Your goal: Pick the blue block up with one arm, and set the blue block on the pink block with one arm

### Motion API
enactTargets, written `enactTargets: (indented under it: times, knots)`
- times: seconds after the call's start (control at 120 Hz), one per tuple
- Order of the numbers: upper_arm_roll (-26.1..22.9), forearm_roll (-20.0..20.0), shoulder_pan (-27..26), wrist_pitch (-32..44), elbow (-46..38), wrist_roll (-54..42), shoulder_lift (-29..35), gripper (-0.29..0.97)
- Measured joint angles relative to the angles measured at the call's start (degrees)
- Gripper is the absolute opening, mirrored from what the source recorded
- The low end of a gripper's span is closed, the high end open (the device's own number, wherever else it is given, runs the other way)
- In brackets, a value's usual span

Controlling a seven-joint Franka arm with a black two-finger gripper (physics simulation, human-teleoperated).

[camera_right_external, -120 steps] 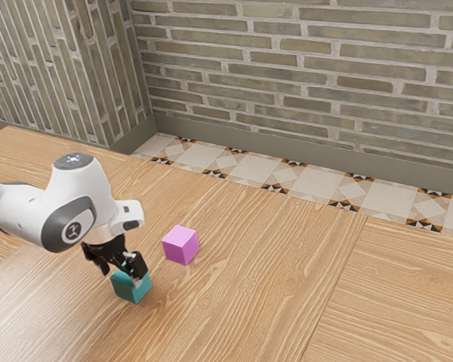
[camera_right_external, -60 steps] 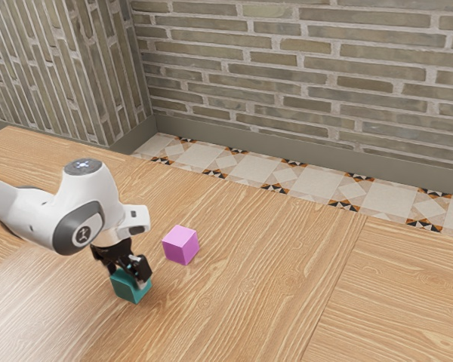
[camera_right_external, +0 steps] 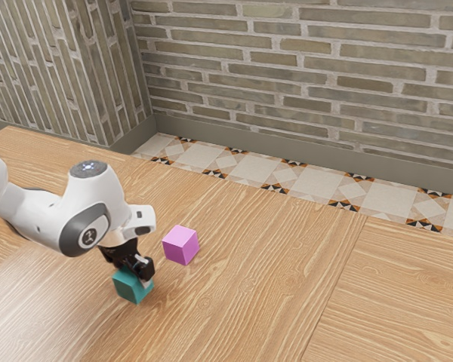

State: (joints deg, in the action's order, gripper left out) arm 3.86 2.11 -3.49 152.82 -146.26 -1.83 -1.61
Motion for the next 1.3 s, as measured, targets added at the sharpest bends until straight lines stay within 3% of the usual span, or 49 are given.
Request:
enactTargets:
  times: [0.283, 0.375, 0.483, 0.542, 0.7, 1.3]
  knots:
    - [-0.5, 0.8, 0.5, 0.0, 0.1, 2.0, 2.7, 0.28]
    - [-1.4, 2.2, 1.4, -0.8, 4.2, 2.7, 3.1, 0.24]
    - [-3.9, 4.6, 3.3, -2.8, 10.5, 3.6, 1.6, 0.22]
    - [-2.1, 5.9, 1.1, -3.8, 13.0, 4.1, 0.4, 0.21]
    - [-2.7, 7.6, -0.2, -6.5, 19.2, 5.2, -3.6, 0.19]
    - [-3.2, 8.5, -0.1, -9.7, 25.7, 7.4, -9.6, 0.19]
